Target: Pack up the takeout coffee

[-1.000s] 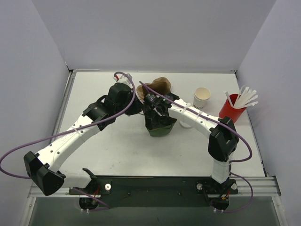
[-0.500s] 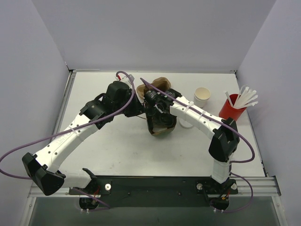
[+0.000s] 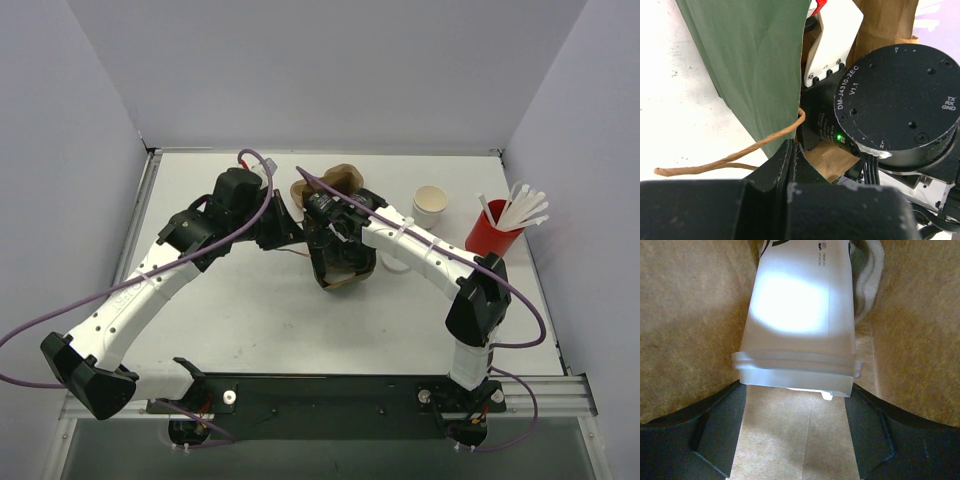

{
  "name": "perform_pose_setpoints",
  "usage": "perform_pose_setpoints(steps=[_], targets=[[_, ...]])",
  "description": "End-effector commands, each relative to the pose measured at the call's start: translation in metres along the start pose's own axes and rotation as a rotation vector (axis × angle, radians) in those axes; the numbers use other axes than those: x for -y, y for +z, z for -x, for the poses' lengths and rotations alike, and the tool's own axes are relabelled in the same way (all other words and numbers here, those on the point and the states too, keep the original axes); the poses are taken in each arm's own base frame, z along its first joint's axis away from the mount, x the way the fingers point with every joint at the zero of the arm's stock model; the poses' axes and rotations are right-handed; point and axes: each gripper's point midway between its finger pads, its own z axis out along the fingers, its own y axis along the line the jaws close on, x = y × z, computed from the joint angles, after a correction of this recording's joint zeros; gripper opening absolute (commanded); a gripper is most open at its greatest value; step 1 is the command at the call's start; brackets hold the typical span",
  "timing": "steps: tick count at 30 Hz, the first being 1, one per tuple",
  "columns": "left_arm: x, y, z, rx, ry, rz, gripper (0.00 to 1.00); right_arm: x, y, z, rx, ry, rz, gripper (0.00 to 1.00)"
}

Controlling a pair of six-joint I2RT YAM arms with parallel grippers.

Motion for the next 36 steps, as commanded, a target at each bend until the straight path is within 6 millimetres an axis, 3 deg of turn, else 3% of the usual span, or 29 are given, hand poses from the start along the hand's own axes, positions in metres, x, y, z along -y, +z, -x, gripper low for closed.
perform_pose_setpoints(steps=[1, 36], targets=[[0.019, -0.02, 0.002, 0.005, -0.02, -0.079, 0.0, 0.005, -0.024, 0.004, 0.046, -0.006, -0.009, 0.6], [0.001, -0.024, 0.001, 0.021, -0.068, 0.005, 0.0, 0.003, -0.025, 0.004, 0.062, -0.016, -0.02, 0.6]])
